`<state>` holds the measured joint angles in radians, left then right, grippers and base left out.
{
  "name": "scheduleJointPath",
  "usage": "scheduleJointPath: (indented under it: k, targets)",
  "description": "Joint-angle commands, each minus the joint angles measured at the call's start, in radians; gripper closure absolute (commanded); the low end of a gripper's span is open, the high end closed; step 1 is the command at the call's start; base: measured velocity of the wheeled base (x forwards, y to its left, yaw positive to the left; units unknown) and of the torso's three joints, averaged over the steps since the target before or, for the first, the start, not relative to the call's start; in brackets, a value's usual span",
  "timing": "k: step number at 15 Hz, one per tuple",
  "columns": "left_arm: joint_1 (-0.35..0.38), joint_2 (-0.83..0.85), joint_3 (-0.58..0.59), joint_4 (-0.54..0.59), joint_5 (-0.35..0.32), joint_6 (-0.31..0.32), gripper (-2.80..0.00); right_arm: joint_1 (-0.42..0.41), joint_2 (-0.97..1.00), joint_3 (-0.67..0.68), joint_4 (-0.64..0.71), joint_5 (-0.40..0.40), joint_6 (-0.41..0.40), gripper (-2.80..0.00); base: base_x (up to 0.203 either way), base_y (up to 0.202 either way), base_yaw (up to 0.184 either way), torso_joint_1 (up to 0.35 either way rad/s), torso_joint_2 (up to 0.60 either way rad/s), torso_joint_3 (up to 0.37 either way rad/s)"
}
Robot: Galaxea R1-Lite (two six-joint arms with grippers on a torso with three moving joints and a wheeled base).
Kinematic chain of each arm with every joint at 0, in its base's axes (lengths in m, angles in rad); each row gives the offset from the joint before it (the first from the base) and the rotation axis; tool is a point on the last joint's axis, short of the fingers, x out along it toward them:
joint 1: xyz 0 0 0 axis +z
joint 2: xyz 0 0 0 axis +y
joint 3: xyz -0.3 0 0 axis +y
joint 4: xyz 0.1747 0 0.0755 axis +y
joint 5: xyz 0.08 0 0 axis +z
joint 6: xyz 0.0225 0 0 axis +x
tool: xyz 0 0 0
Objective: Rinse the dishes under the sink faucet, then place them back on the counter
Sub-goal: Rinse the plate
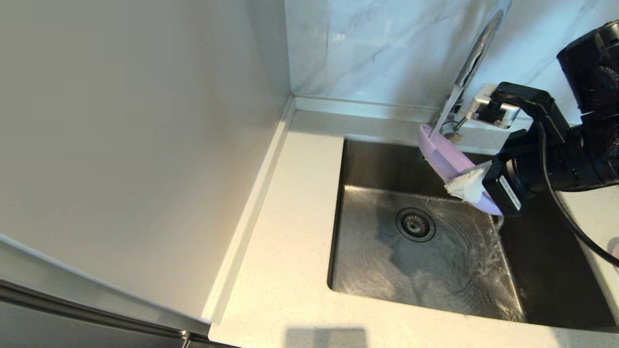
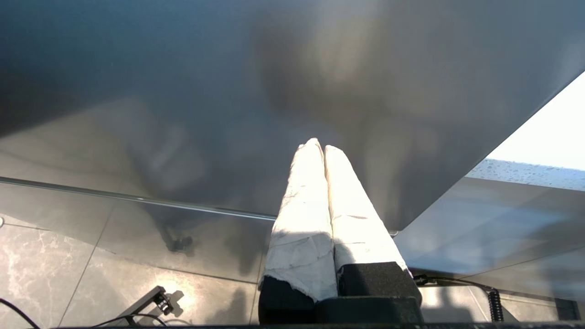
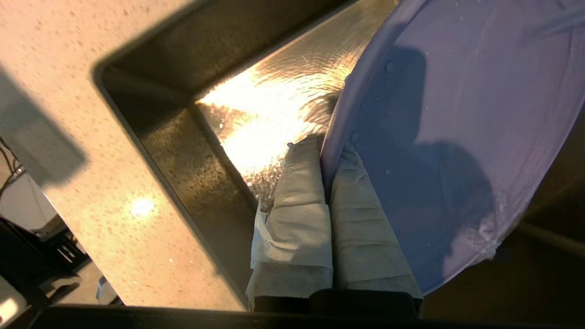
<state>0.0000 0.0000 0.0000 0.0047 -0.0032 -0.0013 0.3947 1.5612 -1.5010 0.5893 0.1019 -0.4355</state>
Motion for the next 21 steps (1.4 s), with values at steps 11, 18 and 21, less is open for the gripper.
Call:
scheduleJointPath:
  k: [11, 18, 21]
  targets:
    - [0.000, 0.000, 0.000, 0.000, 0.000, 0.000, 0.00, -0.047, -0.072, 0.092, 0.010, -0.026, 0.110, 0.00, 0.000, 0.000, 0.000, 0.000, 0.00, 0.000]
    - [0.000, 0.000, 0.000, 0.000, 0.000, 0.000, 0.00, -0.207, -0.147, 0.079, -0.130, 0.350, 0.828, 0.00, 0.000, 0.000, 0.000, 0.000, 0.00, 0.000]
    - [0.000, 0.000, 0.000, 0.000, 0.000, 0.000, 0.00, -0.282, -0.104, 0.045, -0.277, 0.562, 1.187, 0.00, 0.000, 0.000, 0.000, 0.000, 0.00, 0.000]
